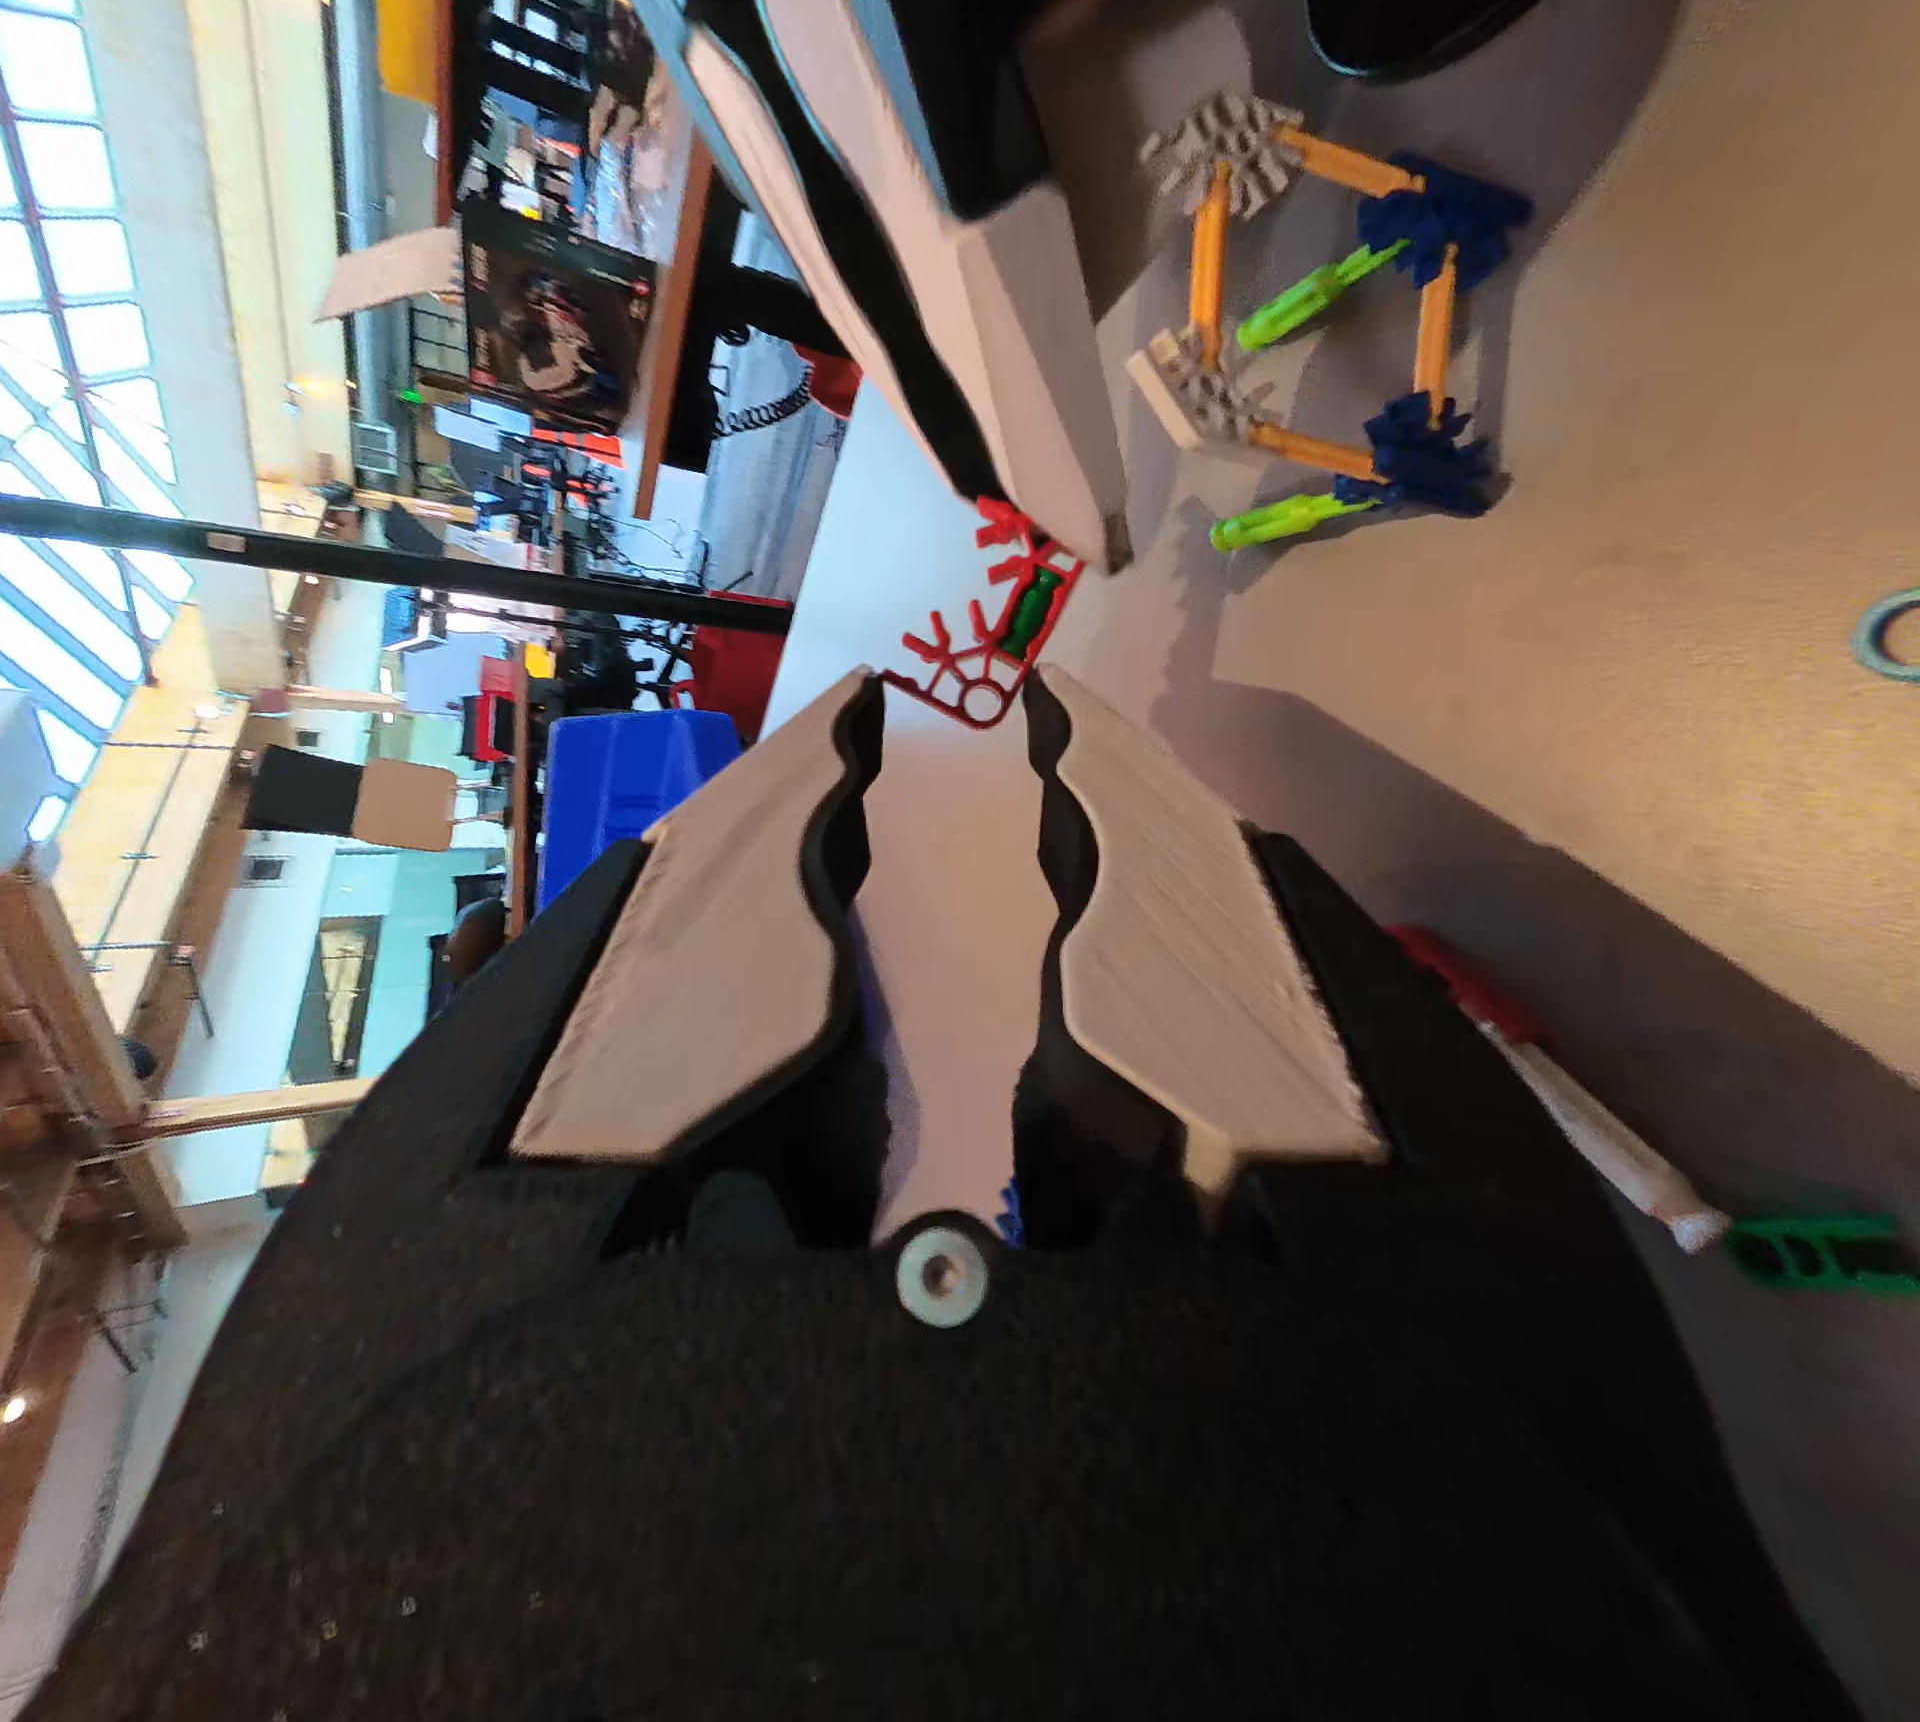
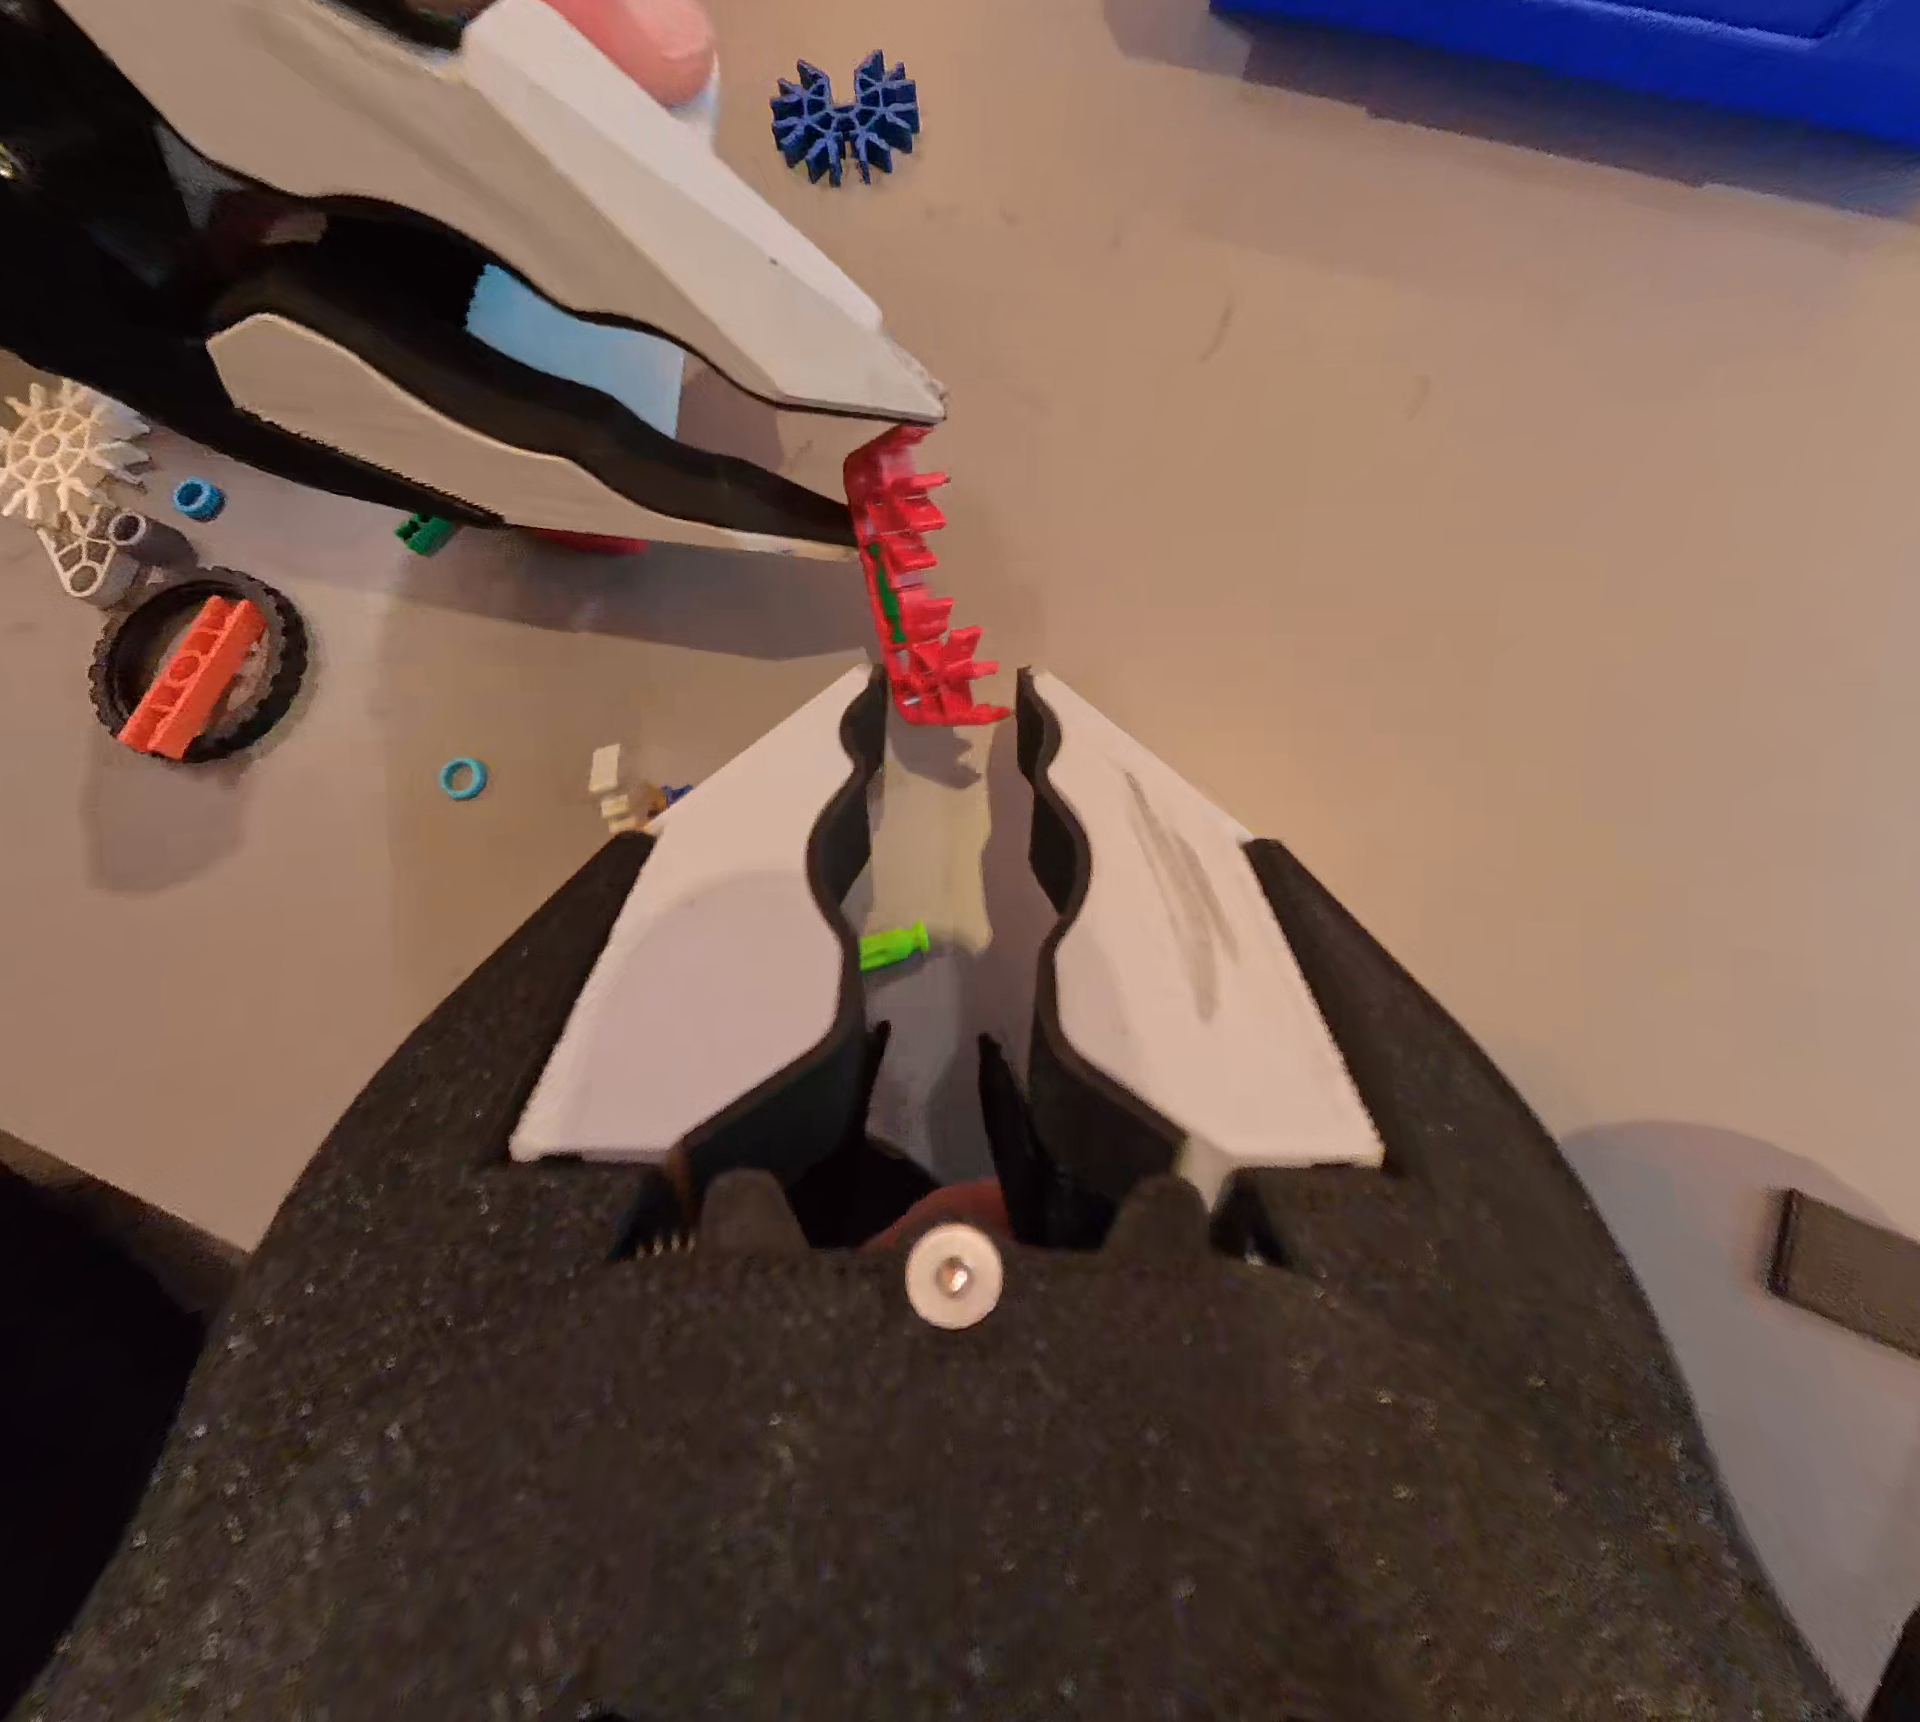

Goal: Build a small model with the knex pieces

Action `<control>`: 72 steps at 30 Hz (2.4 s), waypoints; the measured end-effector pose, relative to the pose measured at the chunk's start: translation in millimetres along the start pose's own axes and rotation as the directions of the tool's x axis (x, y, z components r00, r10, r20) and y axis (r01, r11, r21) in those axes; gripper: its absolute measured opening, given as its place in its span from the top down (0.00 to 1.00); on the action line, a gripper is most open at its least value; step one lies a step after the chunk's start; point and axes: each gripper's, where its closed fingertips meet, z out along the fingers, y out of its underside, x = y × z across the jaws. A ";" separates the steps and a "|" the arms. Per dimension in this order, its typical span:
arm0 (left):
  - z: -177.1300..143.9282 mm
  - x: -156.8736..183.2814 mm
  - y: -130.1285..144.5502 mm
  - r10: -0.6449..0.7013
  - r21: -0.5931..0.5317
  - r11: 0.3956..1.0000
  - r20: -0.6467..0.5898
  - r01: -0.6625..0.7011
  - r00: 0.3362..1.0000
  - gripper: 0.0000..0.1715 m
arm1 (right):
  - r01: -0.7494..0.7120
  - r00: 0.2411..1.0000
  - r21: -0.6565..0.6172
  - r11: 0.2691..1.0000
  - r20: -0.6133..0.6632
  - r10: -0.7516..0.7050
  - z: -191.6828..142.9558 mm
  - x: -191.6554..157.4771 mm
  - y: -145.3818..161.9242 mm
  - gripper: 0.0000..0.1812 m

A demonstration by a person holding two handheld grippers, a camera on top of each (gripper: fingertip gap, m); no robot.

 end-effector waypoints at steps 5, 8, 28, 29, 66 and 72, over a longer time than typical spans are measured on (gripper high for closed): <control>-4.6 -4.4 6.4 -0.009 -0.007 1.000 0.022 0.009 1.000 0.86 | 0.074 0.997 0.013 0.997 0.026 -0.075 3.6 -1.0 -8.3 0.89; -6.5 -2.3 12.9 -0.113 -0.005 0.994 -0.038 0.113 0.993 0.83 | 0.170 0.985 0.007 0.985 -0.003 -0.170 3.9 -1.2 -12.6 0.90; 1.9 41.1 22.9 -0.529 -0.151 0.840 -0.445 0.522 0.723 0.98 | 0.412 0.911 -0.100 0.906 0.043 -0.410 17.6 -2.2 -2.7 0.95; 2.7 40.5 22.8 -0.536 -0.157 0.836 -0.440 0.526 0.720 0.98 | 0.397 0.918 -0.109 0.912 0.019 -0.397 15.8 2.0 -2.9 0.91; 5.5 46.5 21.6 -0.563 -0.202 0.815 -0.498 0.544 0.659 0.98 | 0.369 0.924 -0.199 0.908 0.186 -0.334 23.9 -0.9 6.3 0.97; 5.5 46.5 21.8 -0.588 -0.209 0.793 -0.506 0.572 0.631 0.98 | 0.377 0.921 -0.215 0.901 0.195 -0.338 24.2 -1.2 6.6 0.97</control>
